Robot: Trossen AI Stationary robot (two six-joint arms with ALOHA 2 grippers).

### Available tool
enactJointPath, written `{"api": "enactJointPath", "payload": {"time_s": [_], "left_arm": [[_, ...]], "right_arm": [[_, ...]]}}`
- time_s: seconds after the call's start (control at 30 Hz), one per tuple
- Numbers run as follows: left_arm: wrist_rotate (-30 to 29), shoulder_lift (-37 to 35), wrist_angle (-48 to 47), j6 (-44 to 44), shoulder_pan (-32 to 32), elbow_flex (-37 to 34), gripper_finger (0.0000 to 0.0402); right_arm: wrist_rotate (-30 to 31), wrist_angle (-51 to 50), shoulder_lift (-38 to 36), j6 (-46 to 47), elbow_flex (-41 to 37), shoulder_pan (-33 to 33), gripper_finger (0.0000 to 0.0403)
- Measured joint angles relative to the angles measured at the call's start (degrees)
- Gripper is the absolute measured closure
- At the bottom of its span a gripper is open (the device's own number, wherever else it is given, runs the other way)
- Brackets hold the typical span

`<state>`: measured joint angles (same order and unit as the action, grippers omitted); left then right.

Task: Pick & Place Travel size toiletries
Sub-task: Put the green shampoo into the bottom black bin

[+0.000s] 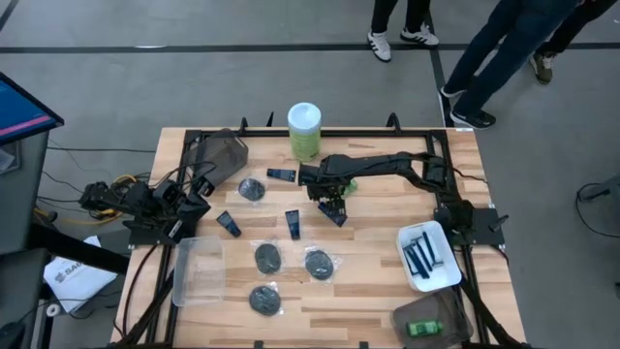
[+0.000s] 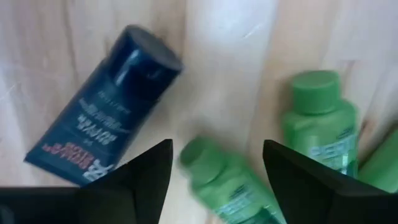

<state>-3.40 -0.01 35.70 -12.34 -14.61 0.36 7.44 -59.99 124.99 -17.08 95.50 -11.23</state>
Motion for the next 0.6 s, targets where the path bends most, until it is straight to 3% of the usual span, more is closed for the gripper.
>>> {"api": "enactJointPath", "payload": {"time_s": [0.23,0.37,0.5,0.6], "left_arm": [[0.02,0.0,-0.02,0.0,0.0,0.0,0.0399],[0.02,0.0,-0.02,0.0,0.0,0.0,0.0399],[0.02,0.0,-0.04,0.0,0.0,0.0,0.0399],[0.08,0.0,-0.04,0.0,0.0,0.0,0.0399]], "right_arm": [[-0.04,0.49,0.0,0.01,0.0,-0.95,0.0248],[-0.32,0.9,-0.26,4.79,-0.01,-0.82,0.0286],[-2.4,0.48,-3.28,13.05,-0.02,-0.81,0.0285],[-2.61,0.62,-5.34,19.57,0.0,-0.81,0.0261]]}}
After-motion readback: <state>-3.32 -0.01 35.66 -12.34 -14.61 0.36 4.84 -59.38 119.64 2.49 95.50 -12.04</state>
